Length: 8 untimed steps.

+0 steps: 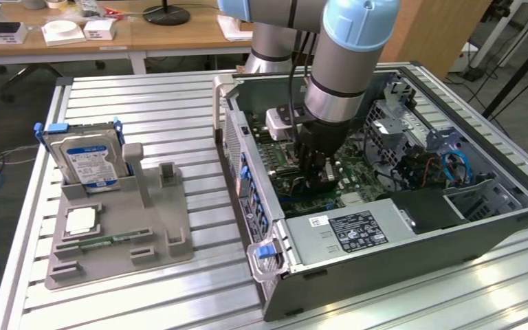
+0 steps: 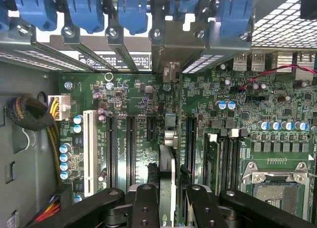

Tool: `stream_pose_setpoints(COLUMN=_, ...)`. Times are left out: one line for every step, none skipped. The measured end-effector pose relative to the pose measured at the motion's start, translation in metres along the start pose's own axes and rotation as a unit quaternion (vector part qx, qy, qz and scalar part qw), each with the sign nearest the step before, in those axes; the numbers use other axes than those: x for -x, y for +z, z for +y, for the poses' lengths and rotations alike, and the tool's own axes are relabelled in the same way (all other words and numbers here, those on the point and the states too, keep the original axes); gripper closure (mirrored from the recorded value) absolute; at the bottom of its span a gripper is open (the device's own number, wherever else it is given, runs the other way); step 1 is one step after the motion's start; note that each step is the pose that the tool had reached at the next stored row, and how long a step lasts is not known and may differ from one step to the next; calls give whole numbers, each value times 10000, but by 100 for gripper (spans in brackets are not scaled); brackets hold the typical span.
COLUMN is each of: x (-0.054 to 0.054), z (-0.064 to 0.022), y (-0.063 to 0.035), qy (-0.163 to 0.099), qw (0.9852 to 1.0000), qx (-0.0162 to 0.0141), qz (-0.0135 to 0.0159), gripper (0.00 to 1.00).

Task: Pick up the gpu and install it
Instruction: 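Insert the gpu into the slot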

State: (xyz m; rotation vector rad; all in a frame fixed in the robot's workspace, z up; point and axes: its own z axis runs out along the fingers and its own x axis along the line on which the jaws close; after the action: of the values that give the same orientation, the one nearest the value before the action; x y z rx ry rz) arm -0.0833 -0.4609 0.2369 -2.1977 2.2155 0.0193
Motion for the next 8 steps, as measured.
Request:
stream_pose_setpoints(x=0, z=0, y=0, qy=0, qw=10000, qx=0, qz=0, gripper=74)
stream_pose_setpoints(x=0, z=0, y=0, qy=0, qw=10000, qx=0, qz=0, gripper=74)
stream_pose_setpoints(x=0, z=1, y=1, qy=0, qw=10000, qx=2, qz=-1, gripper=74)
stream_pose_setpoints(x=0, z=2, y=3, qy=1, qw=10000, qx=0, qz=-4, gripper=73)
stream_pose_setpoints(x=0, z=1, y=3, qy=1, qw=10000, qx=-2, qz=-3, gripper=67)
stream_pose_setpoints(x=1, z=1, y=1, qy=1, qw=10000, qx=0, qz=-1, gripper=61)
stream_pose_setpoints(x=0, z=0, y=1, qy=1, qw=10000, qx=0, qz=-1, gripper=61)
stream_pose_setpoints(x=0, z=0, y=1, qy=0, qw=10000, qx=0, qz=-1, gripper=55)
